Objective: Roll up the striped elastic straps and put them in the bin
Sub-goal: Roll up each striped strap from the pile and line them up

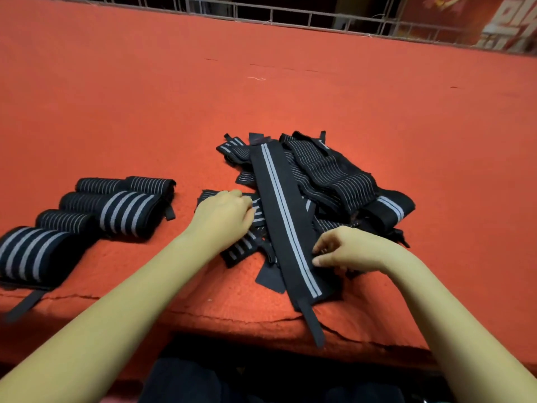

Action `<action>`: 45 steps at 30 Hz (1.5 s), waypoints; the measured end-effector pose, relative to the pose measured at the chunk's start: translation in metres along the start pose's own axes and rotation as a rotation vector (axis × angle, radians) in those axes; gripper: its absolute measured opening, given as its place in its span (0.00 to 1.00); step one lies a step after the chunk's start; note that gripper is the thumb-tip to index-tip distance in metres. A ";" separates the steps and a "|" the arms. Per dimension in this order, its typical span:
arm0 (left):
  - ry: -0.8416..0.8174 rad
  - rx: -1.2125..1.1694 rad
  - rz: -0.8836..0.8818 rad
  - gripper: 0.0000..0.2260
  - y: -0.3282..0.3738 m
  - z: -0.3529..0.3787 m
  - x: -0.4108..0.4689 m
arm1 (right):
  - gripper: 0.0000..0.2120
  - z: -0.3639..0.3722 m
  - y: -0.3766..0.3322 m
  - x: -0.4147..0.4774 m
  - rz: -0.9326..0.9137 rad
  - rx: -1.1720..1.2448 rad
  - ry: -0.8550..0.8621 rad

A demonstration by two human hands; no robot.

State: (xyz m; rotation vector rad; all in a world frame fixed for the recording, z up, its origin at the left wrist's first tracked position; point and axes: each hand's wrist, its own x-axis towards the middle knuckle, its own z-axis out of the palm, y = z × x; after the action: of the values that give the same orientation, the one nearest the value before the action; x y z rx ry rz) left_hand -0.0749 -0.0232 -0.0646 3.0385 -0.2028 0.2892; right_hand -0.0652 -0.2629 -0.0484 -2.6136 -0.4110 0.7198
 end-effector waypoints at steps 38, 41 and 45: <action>0.257 -0.985 -0.414 0.15 -0.053 0.051 0.209 | 0.19 -0.083 -0.059 0.239 -0.255 0.993 0.433; 0.307 -1.038 -0.321 0.18 -0.042 0.023 0.198 | 0.05 -0.085 -0.069 0.207 -0.318 1.034 0.416; 0.321 -1.027 -0.239 0.15 -0.024 -0.015 0.178 | 0.06 -0.095 -0.082 0.159 -0.313 0.929 0.495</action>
State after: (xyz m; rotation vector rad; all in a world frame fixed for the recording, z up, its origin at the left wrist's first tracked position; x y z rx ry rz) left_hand 0.0991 -0.0205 -0.0167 1.9457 0.0389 0.4634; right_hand 0.1028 -0.1594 -0.0041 -1.6959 -0.2356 0.0799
